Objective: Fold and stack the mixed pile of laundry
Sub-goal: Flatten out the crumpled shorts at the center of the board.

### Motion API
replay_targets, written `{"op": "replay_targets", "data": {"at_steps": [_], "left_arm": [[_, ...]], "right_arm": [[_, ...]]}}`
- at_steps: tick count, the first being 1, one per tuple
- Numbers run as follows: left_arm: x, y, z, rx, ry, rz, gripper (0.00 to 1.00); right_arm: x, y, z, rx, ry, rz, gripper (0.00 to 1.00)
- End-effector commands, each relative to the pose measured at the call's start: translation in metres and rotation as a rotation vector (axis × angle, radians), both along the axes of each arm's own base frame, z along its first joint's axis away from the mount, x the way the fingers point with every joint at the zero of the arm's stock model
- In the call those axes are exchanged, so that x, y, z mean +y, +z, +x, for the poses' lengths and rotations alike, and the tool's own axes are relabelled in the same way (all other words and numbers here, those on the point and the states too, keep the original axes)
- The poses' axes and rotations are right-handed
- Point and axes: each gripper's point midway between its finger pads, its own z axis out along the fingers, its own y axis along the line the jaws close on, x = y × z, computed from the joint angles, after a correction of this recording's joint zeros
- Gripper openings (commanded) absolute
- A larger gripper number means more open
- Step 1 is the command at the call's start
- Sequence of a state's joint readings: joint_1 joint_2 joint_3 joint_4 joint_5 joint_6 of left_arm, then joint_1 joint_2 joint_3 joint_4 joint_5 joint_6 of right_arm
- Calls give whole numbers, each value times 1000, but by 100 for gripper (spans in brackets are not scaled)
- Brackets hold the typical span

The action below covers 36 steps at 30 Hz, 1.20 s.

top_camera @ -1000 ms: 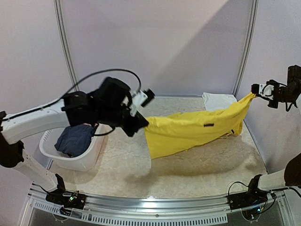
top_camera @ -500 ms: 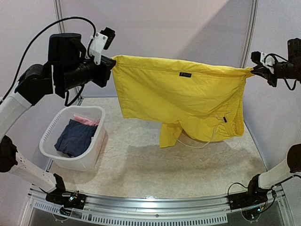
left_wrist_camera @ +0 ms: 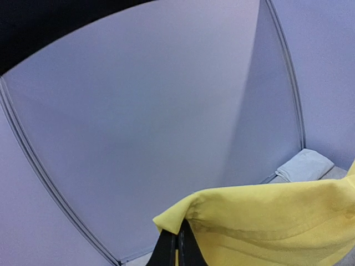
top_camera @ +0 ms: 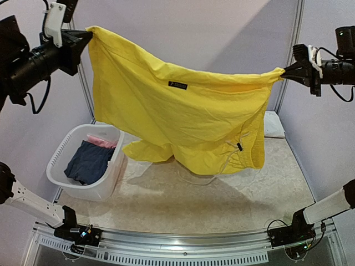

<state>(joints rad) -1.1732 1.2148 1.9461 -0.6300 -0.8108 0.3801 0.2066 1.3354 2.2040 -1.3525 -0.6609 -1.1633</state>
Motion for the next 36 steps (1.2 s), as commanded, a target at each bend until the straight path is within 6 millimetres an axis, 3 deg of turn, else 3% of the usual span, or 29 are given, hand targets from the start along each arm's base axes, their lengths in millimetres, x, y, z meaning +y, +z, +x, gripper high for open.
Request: {"op": "replay_targets", "data": {"at_steps": [1,5,9,12,19,21,24,27,31,34,36], "left_arm": [[16,33,-16,-101,82,81,0],[-2,44,-20,-165,116,172,0],[-26,21,2,-180,220,269,0],[-33,-17,37,-97,281,260,0],[-29,-145,124,139,369,277,0],[-27,-174,142,201,376,274,0],[-27,-204,161,265,381,287,0],[-30,-211,168,284,373,289,0],[-22,-187,164,246,385,259,0],[-8,-158,150,207,385,202,0],[2,-140,137,185,365,150,0]], "right_arm": [[5,-23,-61,303,50,41,0],[5,-22,-67,314,47,57,0],[2,-63,-47,457,-21,-2,0],[-3,-103,-23,599,-110,-63,0],[-15,-211,15,962,-279,-242,0],[-22,-233,31,1023,-339,-260,0],[-35,-251,63,1049,-467,-268,0],[-45,-245,98,990,-587,-241,0],[-43,-210,131,879,-648,-151,0],[-38,-185,133,841,-625,-105,0],[-30,-173,122,836,-577,-90,0]]}}
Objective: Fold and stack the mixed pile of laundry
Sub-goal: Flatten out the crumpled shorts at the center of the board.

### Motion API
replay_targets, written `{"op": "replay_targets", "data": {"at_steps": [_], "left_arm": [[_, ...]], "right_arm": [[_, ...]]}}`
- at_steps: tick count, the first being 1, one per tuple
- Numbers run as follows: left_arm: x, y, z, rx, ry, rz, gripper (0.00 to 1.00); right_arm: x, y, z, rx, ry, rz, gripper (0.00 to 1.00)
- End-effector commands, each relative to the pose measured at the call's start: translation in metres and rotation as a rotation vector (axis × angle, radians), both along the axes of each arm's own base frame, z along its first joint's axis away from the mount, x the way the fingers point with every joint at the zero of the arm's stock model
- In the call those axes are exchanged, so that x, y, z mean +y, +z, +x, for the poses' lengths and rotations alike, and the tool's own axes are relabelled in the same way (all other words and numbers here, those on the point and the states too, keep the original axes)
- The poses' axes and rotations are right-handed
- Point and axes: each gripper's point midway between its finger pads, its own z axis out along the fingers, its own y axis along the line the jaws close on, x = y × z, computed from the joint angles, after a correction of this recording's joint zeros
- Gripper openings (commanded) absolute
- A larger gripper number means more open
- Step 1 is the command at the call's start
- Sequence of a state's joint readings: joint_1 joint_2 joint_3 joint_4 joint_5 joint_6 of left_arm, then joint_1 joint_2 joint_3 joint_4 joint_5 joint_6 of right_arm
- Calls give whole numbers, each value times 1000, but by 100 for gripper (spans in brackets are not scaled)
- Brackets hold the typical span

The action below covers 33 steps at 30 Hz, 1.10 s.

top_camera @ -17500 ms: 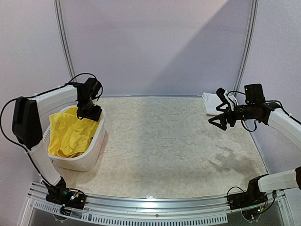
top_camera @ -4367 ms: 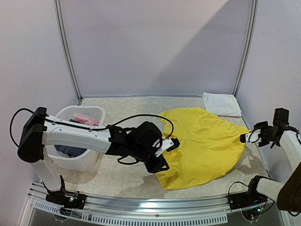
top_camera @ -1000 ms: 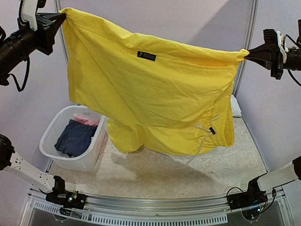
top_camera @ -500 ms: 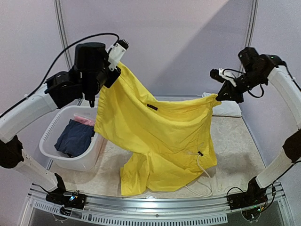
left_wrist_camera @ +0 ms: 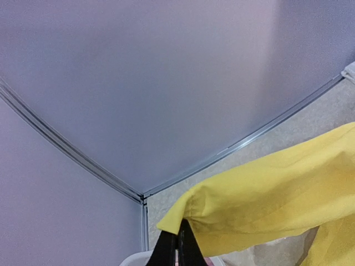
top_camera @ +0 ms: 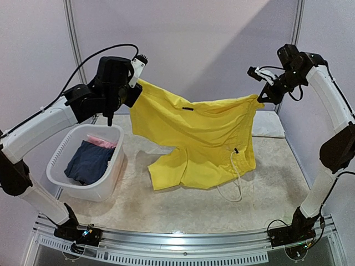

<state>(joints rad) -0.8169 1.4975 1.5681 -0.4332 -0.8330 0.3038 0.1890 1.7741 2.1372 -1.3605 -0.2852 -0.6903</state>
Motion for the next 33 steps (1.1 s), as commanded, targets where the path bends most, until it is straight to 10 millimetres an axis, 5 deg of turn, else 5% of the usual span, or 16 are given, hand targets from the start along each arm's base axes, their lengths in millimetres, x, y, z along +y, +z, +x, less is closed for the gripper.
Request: {"op": "replay_targets", "data": {"at_steps": [1,5,14,20,24,27,30,33], "left_arm": [[29,72,-35,-120,-39,-178,0],[28,99,-76,-168,-215,-246,0],[35,159,-171,-324,-477,-257,0],[16,192,-203,-367,-610,-229,0],[8,213,-177,-458,-428,-164,0],[5,201,-118,-385,-301,-150,0],[-9,142,-48,-214,-261,-145,0],[-48,54,4,-23,-288,-171,0]], "right_arm": [[5,14,-49,112,31,32,0],[20,34,-85,78,135,76,0],[62,101,-220,-84,509,246,0],[57,133,-255,-195,567,300,0],[55,143,-246,-233,533,285,0],[59,114,-218,-135,491,229,0],[61,65,-188,40,454,239,0],[49,3,-151,180,353,284,0]]}}
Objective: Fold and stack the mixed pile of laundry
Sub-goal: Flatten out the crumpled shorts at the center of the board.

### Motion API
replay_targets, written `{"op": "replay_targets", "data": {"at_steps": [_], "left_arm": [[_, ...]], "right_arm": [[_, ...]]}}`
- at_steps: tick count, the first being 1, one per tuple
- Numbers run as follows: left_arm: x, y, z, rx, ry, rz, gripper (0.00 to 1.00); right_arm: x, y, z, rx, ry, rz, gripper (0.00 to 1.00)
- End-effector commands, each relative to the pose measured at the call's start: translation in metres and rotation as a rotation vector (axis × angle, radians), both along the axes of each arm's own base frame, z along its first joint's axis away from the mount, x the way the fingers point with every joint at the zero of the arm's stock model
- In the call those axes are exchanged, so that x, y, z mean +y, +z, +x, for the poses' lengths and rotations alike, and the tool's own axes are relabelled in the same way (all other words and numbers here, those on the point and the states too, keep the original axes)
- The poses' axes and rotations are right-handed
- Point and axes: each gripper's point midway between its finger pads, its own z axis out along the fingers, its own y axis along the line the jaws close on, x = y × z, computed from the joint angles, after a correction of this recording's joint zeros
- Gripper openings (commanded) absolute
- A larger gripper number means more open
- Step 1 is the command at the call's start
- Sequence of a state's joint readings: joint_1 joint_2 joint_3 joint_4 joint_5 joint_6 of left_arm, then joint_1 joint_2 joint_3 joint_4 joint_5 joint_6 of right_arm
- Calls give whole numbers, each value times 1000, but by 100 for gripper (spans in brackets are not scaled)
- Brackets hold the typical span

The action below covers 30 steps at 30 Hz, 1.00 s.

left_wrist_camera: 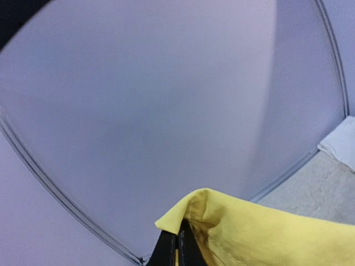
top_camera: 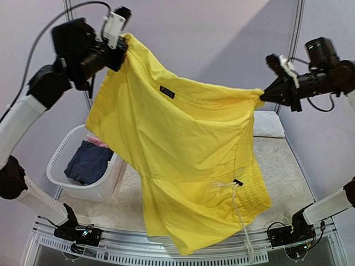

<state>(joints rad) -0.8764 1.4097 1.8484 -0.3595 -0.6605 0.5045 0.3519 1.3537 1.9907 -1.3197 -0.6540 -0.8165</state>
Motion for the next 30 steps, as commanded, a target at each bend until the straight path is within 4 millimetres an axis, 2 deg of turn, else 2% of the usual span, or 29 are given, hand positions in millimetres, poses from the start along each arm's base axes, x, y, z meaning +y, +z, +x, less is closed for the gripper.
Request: {"op": "replay_targets", "data": {"at_steps": [1,4,5,6,7,8,10,14,18,20,21,23,24,26,27,30], "left_arm": [[-55,-141,72,331,-80,15,0],[-87,-234,114,511,-72,28,0],[-97,-259,128,556,-64,30,0],[-107,-297,143,620,-42,45,0],[-111,-317,153,656,-18,46,0],[-113,-334,164,686,13,42,0],[-111,-357,182,715,70,27,0],[-96,-373,209,705,175,-48,0],[-69,-384,240,698,277,-138,0],[-61,-388,255,693,297,-199,0],[-60,-388,263,685,290,-227,0],[-56,-382,275,652,292,-262,0],[-53,-378,280,640,303,-275,8],[-48,-368,284,634,312,-307,37],[-46,-365,282,639,318,-313,45],[-43,-357,264,676,316,-317,54]], "right_arm": [[-29,-133,19,528,-112,-100,0],[-45,-200,38,704,-192,-140,0],[-48,-220,43,765,-203,-156,0],[-50,-236,46,809,-210,-174,0],[-52,-256,53,882,-220,-188,0],[-54,-267,59,916,-231,-193,0],[-61,-297,81,992,-276,-203,0],[-90,-323,140,991,-466,-177,0],[-119,-333,201,946,-632,-126,4],[-124,-331,234,909,-686,-94,5],[-126,-340,248,917,-718,-85,5],[-132,-344,275,885,-779,-69,6],[-135,-351,284,888,-804,-67,10],[-140,-353,297,884,-855,-58,20],[-141,-354,300,890,-871,-51,25],[-147,-340,295,878,-904,-29,44]]}}
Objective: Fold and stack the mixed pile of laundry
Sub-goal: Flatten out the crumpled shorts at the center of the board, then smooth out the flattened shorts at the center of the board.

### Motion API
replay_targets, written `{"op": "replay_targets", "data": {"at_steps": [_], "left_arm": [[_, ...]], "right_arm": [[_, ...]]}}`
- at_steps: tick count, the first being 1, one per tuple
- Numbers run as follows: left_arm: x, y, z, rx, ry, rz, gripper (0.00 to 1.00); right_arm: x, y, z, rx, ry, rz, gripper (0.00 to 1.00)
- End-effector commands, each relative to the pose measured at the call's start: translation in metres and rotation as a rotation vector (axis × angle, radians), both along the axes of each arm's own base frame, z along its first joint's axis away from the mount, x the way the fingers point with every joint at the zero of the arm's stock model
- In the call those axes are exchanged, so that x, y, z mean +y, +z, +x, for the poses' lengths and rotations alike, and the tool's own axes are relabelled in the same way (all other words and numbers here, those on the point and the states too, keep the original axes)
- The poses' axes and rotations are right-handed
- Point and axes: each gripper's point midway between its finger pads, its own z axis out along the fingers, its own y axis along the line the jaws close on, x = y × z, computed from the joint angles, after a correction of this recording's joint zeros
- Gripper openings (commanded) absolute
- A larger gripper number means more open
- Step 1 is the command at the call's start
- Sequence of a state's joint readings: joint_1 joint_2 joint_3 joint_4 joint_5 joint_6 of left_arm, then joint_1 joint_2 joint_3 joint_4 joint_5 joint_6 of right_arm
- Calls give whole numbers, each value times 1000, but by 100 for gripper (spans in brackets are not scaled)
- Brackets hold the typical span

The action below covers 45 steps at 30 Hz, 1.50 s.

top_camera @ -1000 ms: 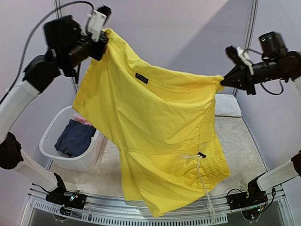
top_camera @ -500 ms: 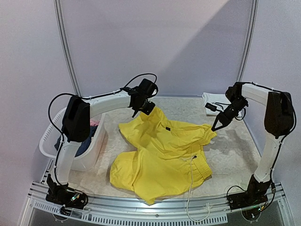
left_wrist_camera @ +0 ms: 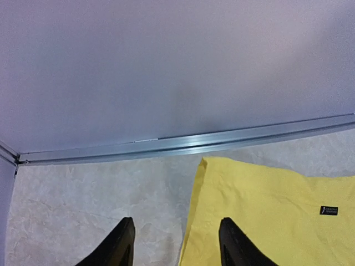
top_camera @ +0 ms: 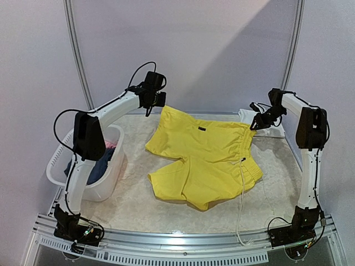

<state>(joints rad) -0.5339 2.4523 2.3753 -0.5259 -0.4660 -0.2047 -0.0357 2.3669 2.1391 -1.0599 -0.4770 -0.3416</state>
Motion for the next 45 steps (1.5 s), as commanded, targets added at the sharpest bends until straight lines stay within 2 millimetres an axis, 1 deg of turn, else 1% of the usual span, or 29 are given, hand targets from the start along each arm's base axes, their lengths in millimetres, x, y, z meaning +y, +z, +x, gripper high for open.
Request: {"op": "replay_targets", "data": {"at_steps": [1,2,3,4,5,6,8,10,11,12,13,14,15,17,19,22,25,27,33,35,36,37,40,42,45], "left_arm": [[1,0,-27,66,5,-27,55],[-1,0,-38,83,-11,-31,56],[-4,4,-50,92,-33,-40,56],[-8,3,-65,111,-58,-44,56],[-12,8,-81,122,-86,-57,56],[-17,9,-98,141,-120,-73,56],[-29,11,-135,182,-201,-100,56],[-38,8,-171,232,-280,-105,56],[-44,9,-193,260,-333,-110,56],[-45,4,-211,297,-360,-102,56],[-45,-1,-226,327,-382,-96,56],[-46,-6,-241,360,-407,-94,56],[-43,-17,-256,403,-418,-88,56],[-39,-28,-279,451,-418,-85,57],[-32,-39,-296,491,-404,-89,56],[-23,-61,-319,550,-379,-104,57],[-17,-82,-338,614,-355,-147,57],[-18,-90,-351,650,-356,-177,57],[-21,-105,-384,740,-371,-233,60],[-23,-112,-391,770,-375,-257,60],[-24,-115,-393,778,-368,-264,61],[-24,-119,-394,784,-359,-267,61],[-21,-132,-396,801,-326,-242,61],[-21,-137,-397,803,-319,-222,62],[-23,-147,-398,807,-326,-214,62]], "right_arm": [[-12,24,-2,-26,-106,-20,49],[-15,30,-6,-43,-110,-28,51],[-16,41,-13,-69,-109,-33,52],[-15,46,-23,-76,-99,-30,53],[-13,65,-36,-114,-78,-25,54],[-8,67,-51,-106,-57,-9,55],[1,83,-85,-111,-7,21,55],[10,78,-120,-71,69,51,56],[13,71,-137,-41,108,59,56],[15,63,-156,-21,149,56,56],[15,57,-168,-3,169,54,56],[15,49,-179,13,194,45,56],[14,44,-187,23,209,38,56],[15,32,-202,57,246,34,56],[17,20,-213,91,269,37,57],[20,7,-221,115,293,39,57],[26,-2,-227,129,318,46,55],[28,-8,-230,139,336,44,53],[26,-26,-234,164,344,30,51],[26,-31,-233,171,346,31,48],[31,-35,-235,180,361,33,47],[36,-37,-236,184,377,35,46],[38,-42,-240,205,389,39,41],[39,-43,-241,209,393,43,38],[40,-42,-243,206,396,55,26]]}}
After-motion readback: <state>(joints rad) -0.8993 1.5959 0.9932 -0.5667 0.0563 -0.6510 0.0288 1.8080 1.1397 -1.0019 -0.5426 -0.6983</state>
